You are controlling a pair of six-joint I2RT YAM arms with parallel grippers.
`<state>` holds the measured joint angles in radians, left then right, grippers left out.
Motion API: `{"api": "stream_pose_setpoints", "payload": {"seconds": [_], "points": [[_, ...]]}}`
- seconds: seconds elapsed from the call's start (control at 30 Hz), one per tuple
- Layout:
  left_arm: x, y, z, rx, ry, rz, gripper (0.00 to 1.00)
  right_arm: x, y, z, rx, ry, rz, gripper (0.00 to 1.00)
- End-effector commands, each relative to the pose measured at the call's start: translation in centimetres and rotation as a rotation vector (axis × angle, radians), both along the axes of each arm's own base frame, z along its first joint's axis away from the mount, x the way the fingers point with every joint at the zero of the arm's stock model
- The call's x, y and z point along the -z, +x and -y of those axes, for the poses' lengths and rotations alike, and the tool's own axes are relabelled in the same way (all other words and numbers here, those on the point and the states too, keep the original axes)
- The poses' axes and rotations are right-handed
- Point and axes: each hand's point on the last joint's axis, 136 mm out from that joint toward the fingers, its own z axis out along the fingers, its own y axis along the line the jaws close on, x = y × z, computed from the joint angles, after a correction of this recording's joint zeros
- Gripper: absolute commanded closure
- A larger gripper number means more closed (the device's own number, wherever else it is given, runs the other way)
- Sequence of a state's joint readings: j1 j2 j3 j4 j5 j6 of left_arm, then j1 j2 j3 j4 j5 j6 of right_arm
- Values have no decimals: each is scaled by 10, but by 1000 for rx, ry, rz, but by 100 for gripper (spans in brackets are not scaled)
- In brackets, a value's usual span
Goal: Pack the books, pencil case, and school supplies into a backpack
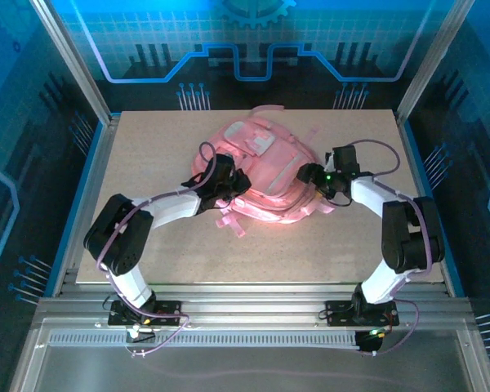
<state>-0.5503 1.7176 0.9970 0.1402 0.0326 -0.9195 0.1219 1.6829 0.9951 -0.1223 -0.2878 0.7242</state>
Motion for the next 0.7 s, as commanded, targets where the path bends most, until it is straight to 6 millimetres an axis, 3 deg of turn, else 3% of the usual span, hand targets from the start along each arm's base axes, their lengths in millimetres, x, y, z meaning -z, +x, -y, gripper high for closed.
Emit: {"api": "stream_pose_setpoints", "payload": {"seconds": [0.0, 0.17, 0.4, 0.53, 0.67], "points": [[-9, -35, 38, 115, -75, -24, 100, -23, 27, -2, -15, 4, 74, 22], [-22, -20, 55, 114, -113, 14, 100, -35, 19, 8, -33, -81, 65, 19], [-49, 7, 74, 115, -157, 85, 100, -59, -34, 30, -57, -278, 50, 14], [-57, 12, 75, 89, -190, 106, 100, -71, -65, 15, -123, -342, 68, 13], [-61, 12, 73, 70, -208, 114, 100, -83, -82, -22, -200, -284, 117, 13]]}}
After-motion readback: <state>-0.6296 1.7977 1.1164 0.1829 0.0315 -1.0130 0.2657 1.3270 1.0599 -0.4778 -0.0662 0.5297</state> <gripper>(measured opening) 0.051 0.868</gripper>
